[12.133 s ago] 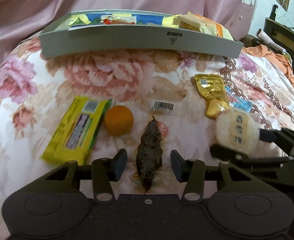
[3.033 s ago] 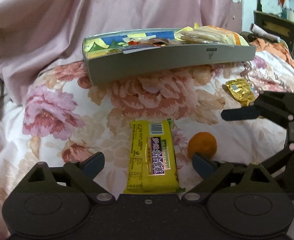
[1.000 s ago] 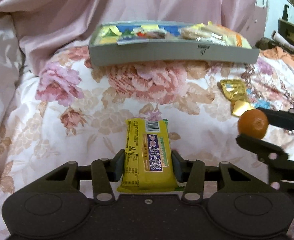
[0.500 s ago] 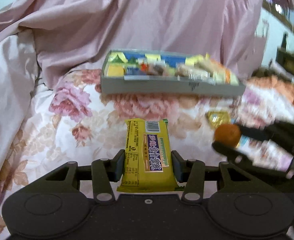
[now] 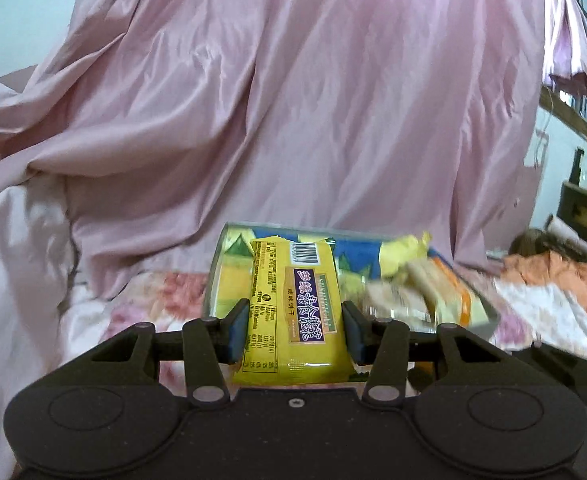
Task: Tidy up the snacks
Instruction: 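Carry the yellow candy bar and orange into the grey tray and release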
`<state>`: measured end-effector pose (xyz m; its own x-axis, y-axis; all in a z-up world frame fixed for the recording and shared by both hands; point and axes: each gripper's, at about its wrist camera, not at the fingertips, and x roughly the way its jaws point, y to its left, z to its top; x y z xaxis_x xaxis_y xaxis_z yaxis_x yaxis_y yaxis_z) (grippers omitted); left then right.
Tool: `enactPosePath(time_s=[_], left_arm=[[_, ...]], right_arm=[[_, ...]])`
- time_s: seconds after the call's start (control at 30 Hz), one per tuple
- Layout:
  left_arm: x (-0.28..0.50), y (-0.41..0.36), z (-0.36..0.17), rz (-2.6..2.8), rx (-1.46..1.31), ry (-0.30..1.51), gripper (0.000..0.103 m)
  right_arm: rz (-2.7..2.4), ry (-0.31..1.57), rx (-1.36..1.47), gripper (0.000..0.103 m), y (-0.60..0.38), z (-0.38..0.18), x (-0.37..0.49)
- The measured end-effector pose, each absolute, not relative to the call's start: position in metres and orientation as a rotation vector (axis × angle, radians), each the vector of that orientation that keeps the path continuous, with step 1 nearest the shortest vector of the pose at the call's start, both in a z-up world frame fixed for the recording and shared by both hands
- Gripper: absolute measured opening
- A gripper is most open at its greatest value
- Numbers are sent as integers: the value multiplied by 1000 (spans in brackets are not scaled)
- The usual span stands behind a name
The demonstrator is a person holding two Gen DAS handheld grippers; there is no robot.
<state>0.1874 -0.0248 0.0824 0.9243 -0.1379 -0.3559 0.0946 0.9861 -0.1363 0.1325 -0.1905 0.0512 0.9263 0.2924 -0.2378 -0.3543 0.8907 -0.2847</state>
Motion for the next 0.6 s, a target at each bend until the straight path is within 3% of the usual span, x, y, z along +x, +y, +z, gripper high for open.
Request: enactPosePath(time_s=[0.6], left_arm=[[312, -19, 59, -146, -93, 395, 49]], right_arm=[[317, 197, -277, 40, -160, 33, 217]])
